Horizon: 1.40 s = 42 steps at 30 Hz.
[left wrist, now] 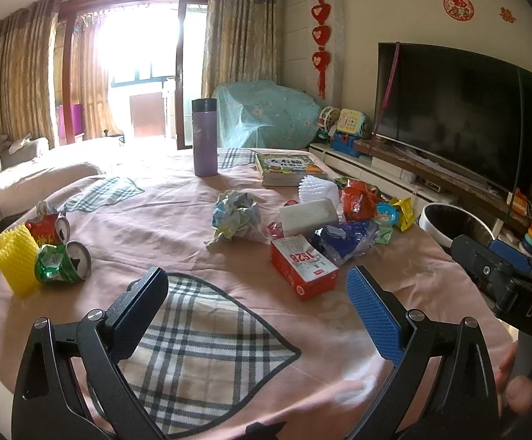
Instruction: Collect trash
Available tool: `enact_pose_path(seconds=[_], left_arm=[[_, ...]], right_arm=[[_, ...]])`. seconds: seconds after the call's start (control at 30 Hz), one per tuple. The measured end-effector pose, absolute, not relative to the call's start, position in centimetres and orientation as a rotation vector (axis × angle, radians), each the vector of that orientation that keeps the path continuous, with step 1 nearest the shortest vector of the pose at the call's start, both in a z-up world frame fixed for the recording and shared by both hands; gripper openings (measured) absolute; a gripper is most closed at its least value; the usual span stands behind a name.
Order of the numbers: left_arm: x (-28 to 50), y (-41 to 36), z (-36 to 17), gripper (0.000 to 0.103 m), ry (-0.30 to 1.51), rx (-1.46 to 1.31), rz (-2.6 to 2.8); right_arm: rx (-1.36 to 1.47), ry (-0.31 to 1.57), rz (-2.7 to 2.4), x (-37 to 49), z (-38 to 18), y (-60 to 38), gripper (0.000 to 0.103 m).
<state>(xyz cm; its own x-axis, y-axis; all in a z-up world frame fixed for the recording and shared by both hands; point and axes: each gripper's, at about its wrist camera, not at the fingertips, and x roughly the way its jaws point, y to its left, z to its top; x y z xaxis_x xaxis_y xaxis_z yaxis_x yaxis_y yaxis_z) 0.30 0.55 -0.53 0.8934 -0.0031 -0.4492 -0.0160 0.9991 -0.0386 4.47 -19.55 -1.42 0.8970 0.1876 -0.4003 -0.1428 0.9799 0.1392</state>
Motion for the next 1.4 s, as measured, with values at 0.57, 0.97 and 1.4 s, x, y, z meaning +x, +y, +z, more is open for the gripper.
enact_pose_path(seconds=[0.57,0.97,1.4], left_arm=[[1.0,0.2,-1.1,0.100,0.495,-0.044,-0.001],[4.2,1.7,-2.1,0.100,0.588,-0.070,-0.005],[11.2,4.4,-2.7,0.100,0.664,-0.080,0.033]], right_arm=[[0.132,0.449,0.195,5.0,-1.8,-19.8,0.103],[0.230,0.533,0.255,7.9,-2.5,-21.1,0.101],[0.296,0.679,0.323,13.4,-4.2,-19.5,0.088]])
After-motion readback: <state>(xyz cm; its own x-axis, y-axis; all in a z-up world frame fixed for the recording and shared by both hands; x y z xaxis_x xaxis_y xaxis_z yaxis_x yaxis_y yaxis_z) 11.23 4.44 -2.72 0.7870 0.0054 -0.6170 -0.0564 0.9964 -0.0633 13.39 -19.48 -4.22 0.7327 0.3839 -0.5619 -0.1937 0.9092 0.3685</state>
